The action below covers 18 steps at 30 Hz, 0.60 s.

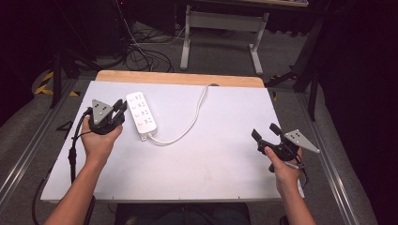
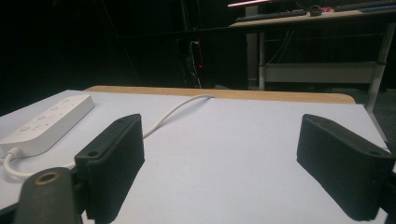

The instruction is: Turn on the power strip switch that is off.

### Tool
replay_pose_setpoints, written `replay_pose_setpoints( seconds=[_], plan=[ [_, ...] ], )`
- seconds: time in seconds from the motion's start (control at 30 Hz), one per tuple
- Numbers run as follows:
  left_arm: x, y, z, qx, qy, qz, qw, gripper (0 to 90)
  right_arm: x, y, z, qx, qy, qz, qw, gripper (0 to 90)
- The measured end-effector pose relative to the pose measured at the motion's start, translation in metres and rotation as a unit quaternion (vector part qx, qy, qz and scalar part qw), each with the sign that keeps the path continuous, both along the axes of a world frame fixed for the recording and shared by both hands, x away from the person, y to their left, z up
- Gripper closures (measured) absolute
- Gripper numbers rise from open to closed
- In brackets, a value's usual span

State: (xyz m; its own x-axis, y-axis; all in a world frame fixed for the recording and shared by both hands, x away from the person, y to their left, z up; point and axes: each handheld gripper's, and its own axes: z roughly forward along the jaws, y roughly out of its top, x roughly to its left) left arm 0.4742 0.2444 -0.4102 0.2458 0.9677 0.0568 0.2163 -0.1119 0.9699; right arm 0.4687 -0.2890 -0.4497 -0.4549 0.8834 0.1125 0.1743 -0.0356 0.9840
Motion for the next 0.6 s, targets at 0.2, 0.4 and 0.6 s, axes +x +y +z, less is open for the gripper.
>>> replay_pose_setpoints(
  seconds=[0.2, 0.4, 0.6],
  plan=[
    [-0.011, 0.009, 0.000, -0.013, 0.000, 0.018, 0.9998, 70.5, 0.000, 0.001, 0.000, 0.001, 0.000, 0.001, 1.0000, 15.2],
    [-0.020, 0.014, 0.001, -0.024, -0.002, 0.029, 0.9993, 62.6, 0.000, 0.000, 0.000, 0.000, 0.000, 0.000, 1.0000, 15.2],
    [-0.027, 0.017, 0.001, -0.028, -0.001, 0.034, 0.9990, 58.0, 0.000, 0.001, 0.000, 0.000, 0.000, 0.001, 1.0000, 15.2]
  ],
)
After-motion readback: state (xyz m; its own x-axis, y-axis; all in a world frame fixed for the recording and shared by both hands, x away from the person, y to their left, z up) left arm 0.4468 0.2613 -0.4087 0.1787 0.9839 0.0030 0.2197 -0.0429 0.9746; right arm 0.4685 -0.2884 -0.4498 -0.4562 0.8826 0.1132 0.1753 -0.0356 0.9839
